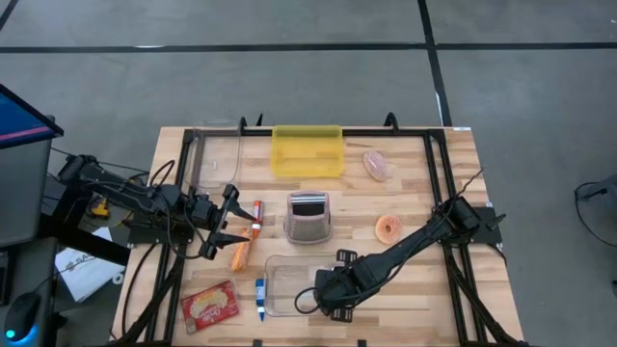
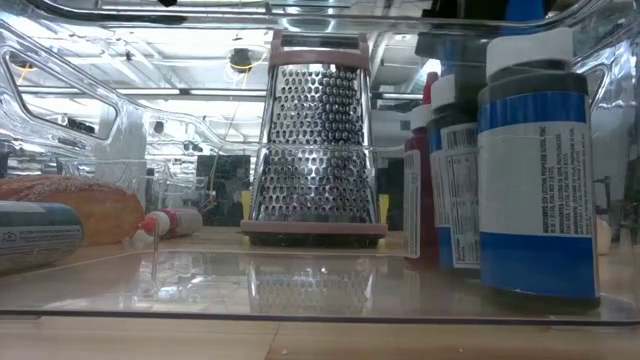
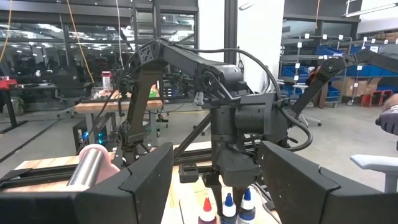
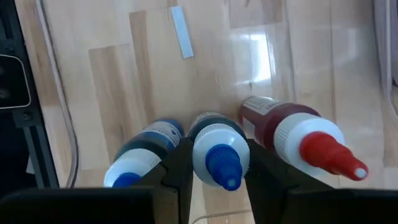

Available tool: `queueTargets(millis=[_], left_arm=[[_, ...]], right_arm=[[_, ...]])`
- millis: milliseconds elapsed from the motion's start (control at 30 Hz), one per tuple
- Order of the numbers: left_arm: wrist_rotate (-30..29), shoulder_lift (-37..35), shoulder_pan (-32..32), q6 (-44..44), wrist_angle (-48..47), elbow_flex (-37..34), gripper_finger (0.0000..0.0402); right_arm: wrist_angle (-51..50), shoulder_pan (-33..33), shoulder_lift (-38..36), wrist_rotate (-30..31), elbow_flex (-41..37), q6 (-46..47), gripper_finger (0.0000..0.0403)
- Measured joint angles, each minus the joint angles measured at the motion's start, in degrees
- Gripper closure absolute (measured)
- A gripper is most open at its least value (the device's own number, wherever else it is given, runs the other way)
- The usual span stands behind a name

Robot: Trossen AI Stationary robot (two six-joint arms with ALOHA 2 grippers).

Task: Pick & Place Food Item
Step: Put the top blue food coloring bottle into the bottom transparent bin, then put the blue food coloring bottle into the bottom transparent bin

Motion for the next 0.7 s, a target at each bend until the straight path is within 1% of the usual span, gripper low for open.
queueTargets(millis=[300,333,533,600,700], left_arm=[[0.0,0.0,0.0,-0.02,0.0,0.0,0.017],[0.0,0.0,0.0,-0.01,0.0,0.0,0.017],[-0.02,0.0,0.0,-0.02,-0.01,0.0,0.017],[0.0,0.0,0.0,-0.02,0.0,0.0,0.017],[-0.01,0.0,0.0,-0.02,-0.02,0.0,0.017]], right_arm=[[-0.56,0.0,0.0,0.11,0.0,0.02,0.0302],[-0.79,0.02,0.0,0.17,0.0,0.16,0.0296],[-2.74,0.02,-0.02,1.74,0.0,1.95,0.0198],[-2.66,0.02,-0.02,1.92,0.0,1.96,0.0182],[-2.56,0.02,-0.54,2.08,0.0,2.21,0.0181]])
